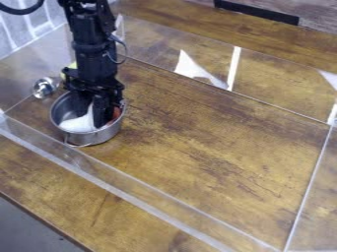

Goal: Remove the mushroom from the silver pot and put it on the table

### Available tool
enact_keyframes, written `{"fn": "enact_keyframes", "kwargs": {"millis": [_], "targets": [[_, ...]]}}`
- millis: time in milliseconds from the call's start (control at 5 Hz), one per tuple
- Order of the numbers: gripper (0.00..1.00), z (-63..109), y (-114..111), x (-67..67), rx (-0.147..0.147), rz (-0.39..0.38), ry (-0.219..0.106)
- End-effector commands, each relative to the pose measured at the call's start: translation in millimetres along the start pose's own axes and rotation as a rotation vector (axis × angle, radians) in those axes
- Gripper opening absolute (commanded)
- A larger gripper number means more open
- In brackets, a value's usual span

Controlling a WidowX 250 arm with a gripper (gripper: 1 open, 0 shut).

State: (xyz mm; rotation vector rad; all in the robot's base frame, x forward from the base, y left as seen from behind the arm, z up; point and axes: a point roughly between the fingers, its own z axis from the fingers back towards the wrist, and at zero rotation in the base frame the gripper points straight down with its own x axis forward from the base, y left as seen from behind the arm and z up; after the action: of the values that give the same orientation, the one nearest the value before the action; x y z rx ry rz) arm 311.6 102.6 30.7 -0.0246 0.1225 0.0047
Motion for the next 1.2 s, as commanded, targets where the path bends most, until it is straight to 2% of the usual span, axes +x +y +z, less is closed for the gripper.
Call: {"fn": "enact_keyframes", "kwargs": {"millis": [0,400,1000], "targets": [[0.00,3.1,9.4,-7.4,-0.012,0.021,-0.011],[0.00,5.6,3.6,10.0,-0.021,-0.170,-0.014],[0.00,22.7,-37.1,9.8,-0.078,-0.119,-0.038]]}}
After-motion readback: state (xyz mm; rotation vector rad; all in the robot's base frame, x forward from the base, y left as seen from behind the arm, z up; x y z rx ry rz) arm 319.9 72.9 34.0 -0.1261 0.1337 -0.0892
